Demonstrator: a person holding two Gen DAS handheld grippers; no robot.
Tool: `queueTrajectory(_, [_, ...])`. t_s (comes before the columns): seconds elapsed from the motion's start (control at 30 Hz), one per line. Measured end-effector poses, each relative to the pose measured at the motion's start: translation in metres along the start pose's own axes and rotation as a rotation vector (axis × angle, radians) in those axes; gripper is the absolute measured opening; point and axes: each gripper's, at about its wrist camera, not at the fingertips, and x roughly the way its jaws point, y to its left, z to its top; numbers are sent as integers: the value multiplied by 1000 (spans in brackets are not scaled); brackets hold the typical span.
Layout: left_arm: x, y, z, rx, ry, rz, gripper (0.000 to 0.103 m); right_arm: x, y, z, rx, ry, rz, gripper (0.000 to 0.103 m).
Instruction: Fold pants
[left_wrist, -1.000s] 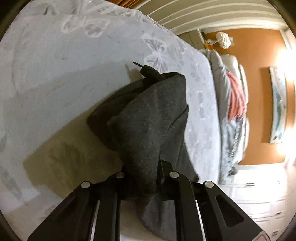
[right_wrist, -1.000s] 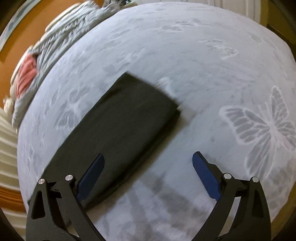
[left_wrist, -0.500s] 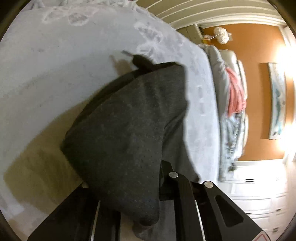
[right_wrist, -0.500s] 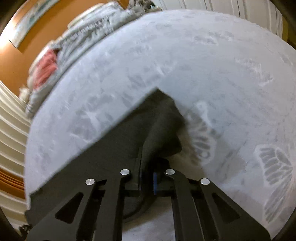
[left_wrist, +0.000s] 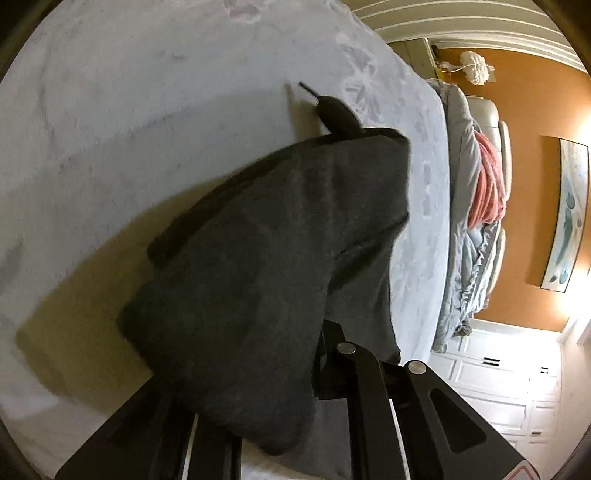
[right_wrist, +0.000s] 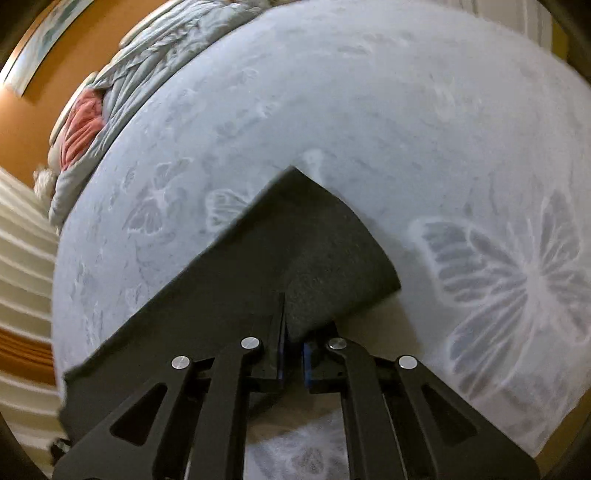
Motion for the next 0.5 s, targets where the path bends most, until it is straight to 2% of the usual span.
queueTrajectory(0.1, [-3,-10,-5,54,-35,38,11,-40,44,2,-86,-130,68,6])
queueTrajectory(0.17, [-5,-14,-8,62,-51,58,11,-68,101,-10,-212,-190,182,6])
queueTrajectory(0.2, [-5,-15,-7,59,-56,63,11,-78,142,-25,-319,-190,269,6])
queueTrajectory(0.23, [-5,-17,-7,48,-64,66,12,-80,170,-38,-394,-174,326,11])
queueTrajectory(0.27, [-5,-18,-7,43,-67,69,12,-78,205,-56,-494,-121,408,15])
queueTrajectory(0.3, [-3,-19,-8,38,-71,74,13,-72,247,-83,-606,-32,502,27])
queueTrajectory(0.33, [-2,-21,-8,38,-76,79,13,-70,268,-99,-663,7,536,41])
queueTrajectory(0.37, [-1,-25,-10,47,-77,90,14,-71,292,-116,-732,9,541,44])
queueTrajectory(0.4, [-1,-27,-10,59,-76,100,14,-79,307,-124,-773,-41,538,52])
queueTrajectory(0.43, [-1,-27,-11,68,-75,104,14,-87,311,-125,-786,-80,546,65])
queueTrajectory(0.5, [-2,-28,-11,87,-70,111,14,-102,307,-118,-759,-163,578,79])
